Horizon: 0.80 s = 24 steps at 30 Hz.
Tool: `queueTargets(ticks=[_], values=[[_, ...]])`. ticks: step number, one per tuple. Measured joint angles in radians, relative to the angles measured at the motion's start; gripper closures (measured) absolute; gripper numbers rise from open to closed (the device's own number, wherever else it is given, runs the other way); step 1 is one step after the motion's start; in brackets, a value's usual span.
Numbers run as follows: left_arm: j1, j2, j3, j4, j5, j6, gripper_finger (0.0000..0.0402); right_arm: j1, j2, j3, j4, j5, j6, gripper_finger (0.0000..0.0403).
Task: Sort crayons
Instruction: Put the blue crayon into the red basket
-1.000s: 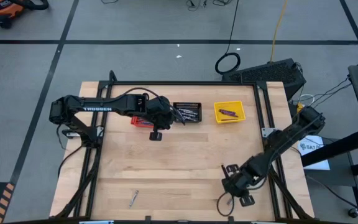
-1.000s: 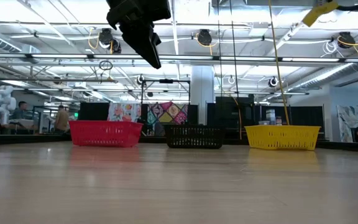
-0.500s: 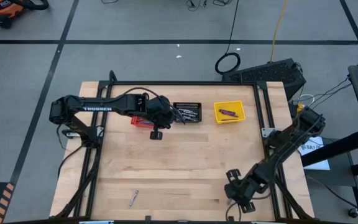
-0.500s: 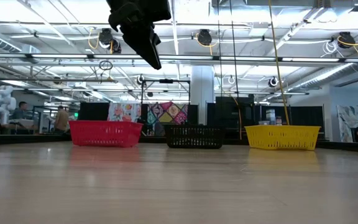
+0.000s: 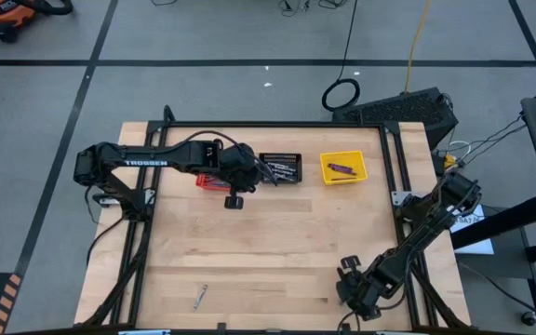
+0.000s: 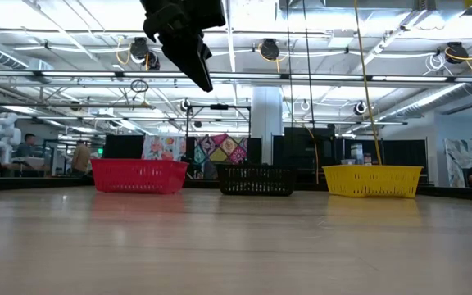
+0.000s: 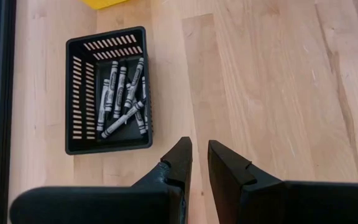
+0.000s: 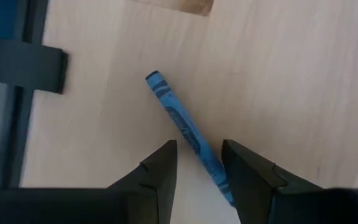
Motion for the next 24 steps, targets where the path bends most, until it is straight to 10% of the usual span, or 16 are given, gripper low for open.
queueTargets(ticks=[24], values=[[0.000, 0.000, 0.000, 0.000, -0.020, 0.003, 0.0350, -0.036, 0.098, 0.001, -0.135, 0.079, 0.296, 0.0399]])
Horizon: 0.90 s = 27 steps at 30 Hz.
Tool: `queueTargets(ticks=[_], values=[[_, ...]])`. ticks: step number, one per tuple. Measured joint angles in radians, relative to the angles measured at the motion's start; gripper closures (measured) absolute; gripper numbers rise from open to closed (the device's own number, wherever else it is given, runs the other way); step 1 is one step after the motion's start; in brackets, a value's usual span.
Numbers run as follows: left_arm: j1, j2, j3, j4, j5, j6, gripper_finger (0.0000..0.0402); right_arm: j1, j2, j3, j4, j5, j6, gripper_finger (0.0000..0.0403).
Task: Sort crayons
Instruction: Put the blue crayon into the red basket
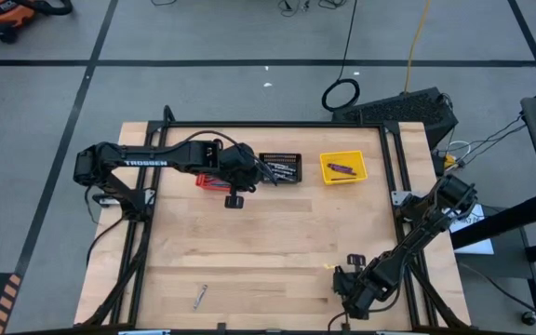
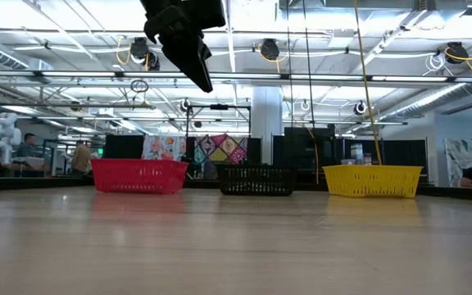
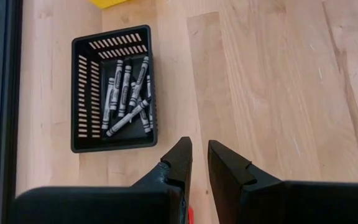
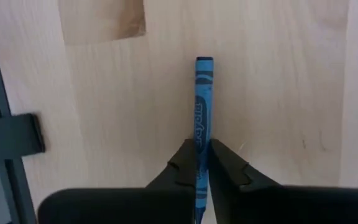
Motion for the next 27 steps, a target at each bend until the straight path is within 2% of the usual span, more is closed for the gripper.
queueTargets(ticks=[4, 9, 16, 21, 27], values=[[0.000, 0.000, 0.000, 0.005, 0.000, 0.000, 0.0350, -0.016, -0.052, -0.004, -0.028, 0.054, 0.020, 0.0400], [-0.001, 0.000, -0.024, 0.082, 0.001, 0.000, 0.0350, -0.056, -0.146, -0.014, -0.163, 0.292, 0.034, 0.0402], [-0.001, 0.020, -0.035, 0.172, 0.008, -0.003, 0.0350, -0.136, -0.275, -0.008, -0.216, 0.483, 0.043, 0.0402], [-0.003, 0.042, -0.035, 0.221, 0.005, 0.000, 0.0350, -0.174, -0.354, -0.007, -0.207, 0.560, 0.000, 0.0402], [-0.002, 0.065, -0.033, 0.248, -0.065, 0.001, 0.0343, -0.194, -0.428, -0.006, -0.189, 0.613, -0.061, 0.0403]])
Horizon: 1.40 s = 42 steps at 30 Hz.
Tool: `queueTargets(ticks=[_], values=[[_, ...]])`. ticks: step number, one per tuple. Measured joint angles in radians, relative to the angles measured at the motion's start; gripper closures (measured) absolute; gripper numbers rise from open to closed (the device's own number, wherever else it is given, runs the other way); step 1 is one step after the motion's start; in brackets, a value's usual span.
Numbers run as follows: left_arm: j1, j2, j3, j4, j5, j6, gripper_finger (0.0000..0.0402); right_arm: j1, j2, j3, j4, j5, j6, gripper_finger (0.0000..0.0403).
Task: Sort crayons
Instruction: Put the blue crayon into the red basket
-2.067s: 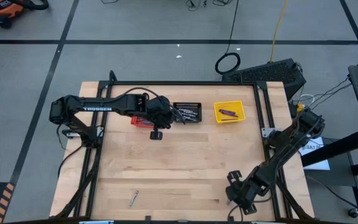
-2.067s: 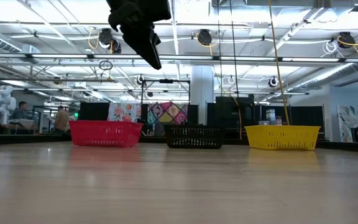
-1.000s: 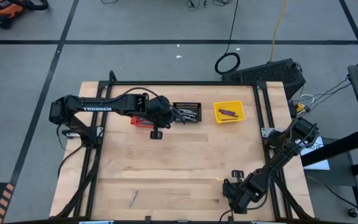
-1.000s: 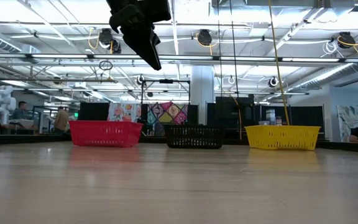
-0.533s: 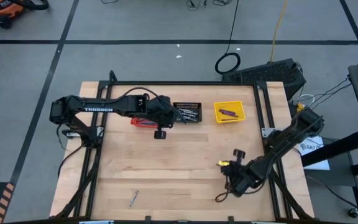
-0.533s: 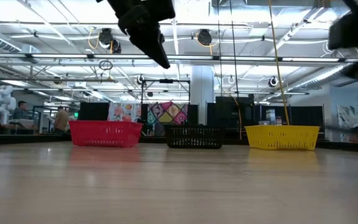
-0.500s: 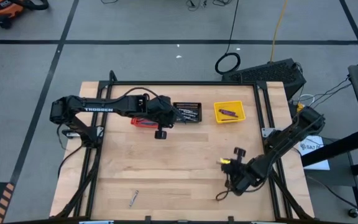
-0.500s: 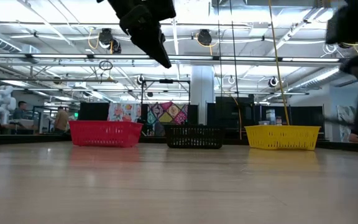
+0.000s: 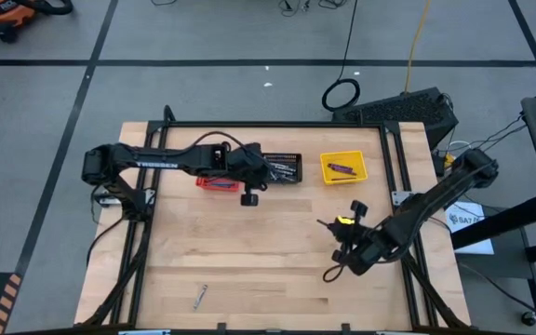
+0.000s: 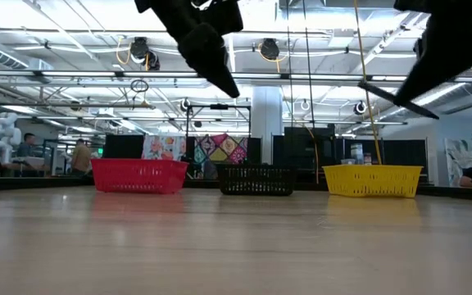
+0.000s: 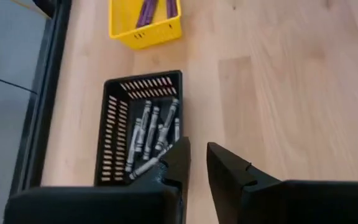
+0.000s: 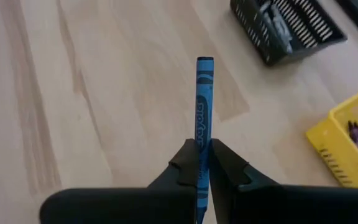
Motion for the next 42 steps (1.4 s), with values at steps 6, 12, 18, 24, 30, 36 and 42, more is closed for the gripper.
queueTargets(ticks=[6, 12, 18, 24, 30, 36, 42], values=[[-0.009, 0.003, 0.000, 0.044, 0.034, 0.000, 0.0304, -0.019, -0.044, 0.001, 0.077, 0.092, -0.095, 0.0403], [-0.044, 0.003, 0.000, 0.244, 0.098, -0.076, 0.0284, -0.043, -0.059, 0.002, 0.264, 0.249, -0.295, 0.0403], [-0.094, 0.003, 0.000, 0.408, 0.198, -0.080, 0.0283, -0.046, -0.101, 0.002, 0.438, 0.422, -0.505, 0.0403], [-0.140, 0.003, 0.000, 0.561, 0.201, -0.133, 0.0283, -0.051, -0.126, 0.003, 0.641, 0.446, -0.701, 0.0403], [-0.152, 0.003, 0.000, 0.670, 0.186, -0.237, 0.0283, -0.051, -0.125, 0.003, 0.799, 0.442, -0.846, 0.0403], [-0.156, 0.003, 0.000, 0.690, 0.185, -0.237, 0.0283, -0.058, -0.124, 0.003, 0.879, 0.441, -0.906, 0.0403], [-0.158, 0.003, 0.000, 0.702, 0.197, -0.237, 0.0283, -0.088, -0.124, 0.003, 0.880, 0.403, -0.904, 0.0403]])
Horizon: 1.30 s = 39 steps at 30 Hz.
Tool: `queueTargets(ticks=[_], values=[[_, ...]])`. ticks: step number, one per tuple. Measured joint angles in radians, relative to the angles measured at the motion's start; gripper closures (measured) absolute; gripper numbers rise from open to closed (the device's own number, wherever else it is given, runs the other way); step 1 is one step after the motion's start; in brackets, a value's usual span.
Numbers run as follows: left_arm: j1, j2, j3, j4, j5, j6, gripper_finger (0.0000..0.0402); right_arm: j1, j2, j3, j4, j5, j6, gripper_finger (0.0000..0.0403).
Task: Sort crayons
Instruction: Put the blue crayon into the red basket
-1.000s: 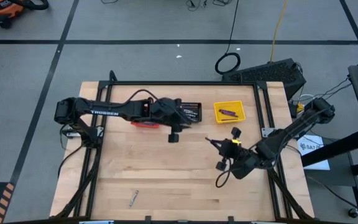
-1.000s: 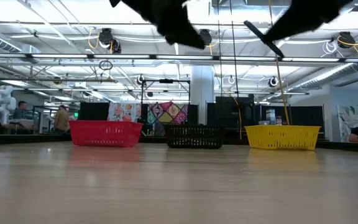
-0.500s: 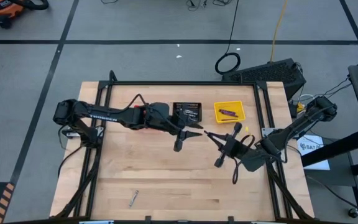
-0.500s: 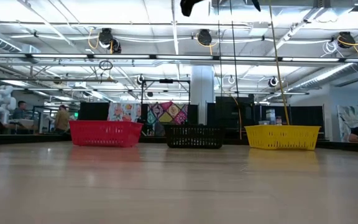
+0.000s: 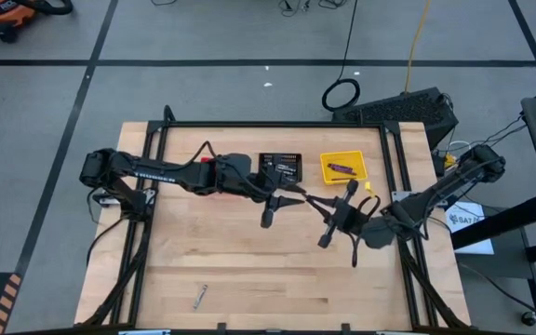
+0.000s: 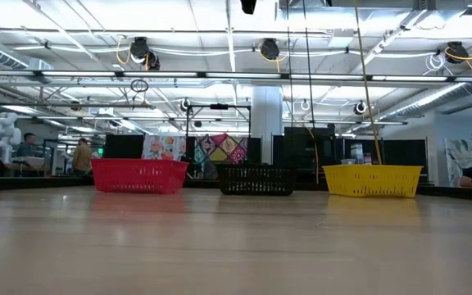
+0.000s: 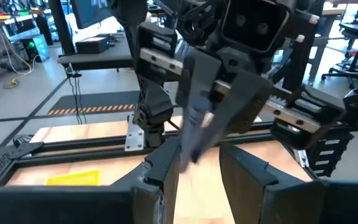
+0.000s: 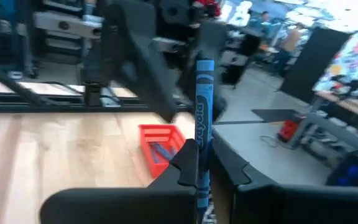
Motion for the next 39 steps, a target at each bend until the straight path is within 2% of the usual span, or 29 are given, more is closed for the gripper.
queueTargets(ticks=[3, 12, 16, 19, 24, 26, 33, 39], values=[[0.000, 0.000, 0.000, 0.016, -0.002, 0.000, 0.0283, -0.021, 0.000, 0.000, 0.000, -0.065, 0.016, 0.0403], [0.001, 0.000, 0.000, 0.033, -0.011, 0.000, 0.0283, -0.062, 0.000, 0.000, 0.000, -0.072, 0.015, 0.0403], [0.002, 0.000, 0.000, 0.033, -0.032, 0.009, 0.0290, -0.074, 0.002, 0.000, 0.000, -0.122, 0.016, 0.0403], [0.002, 0.000, 0.000, 0.032, -0.048, 0.049, 0.0314, -0.079, 0.002, 0.000, 0.001, -0.123, 0.015, 0.0403], [0.002, 0.000, 0.001, -0.011, -0.054, 0.086, 0.0379, -0.081, 0.002, 0.000, -0.004, -0.121, 0.015, 0.0401], [0.002, -0.001, 0.002, -0.024, -0.055, 0.087, 0.0390, -0.081, 0.003, 0.000, -0.005, -0.125, 0.015, 0.0397], [0.001, -0.001, 0.002, -0.042, -0.054, 0.102, 0.0385, -0.082, 0.004, 0.000, -0.012, -0.170, 0.041, 0.0373], [0.005, -0.001, 0.002, -0.135, -0.159, 0.170, 0.0385, -0.084, 0.007, 0.000, -0.074, -0.172, 0.133, 0.0336]])
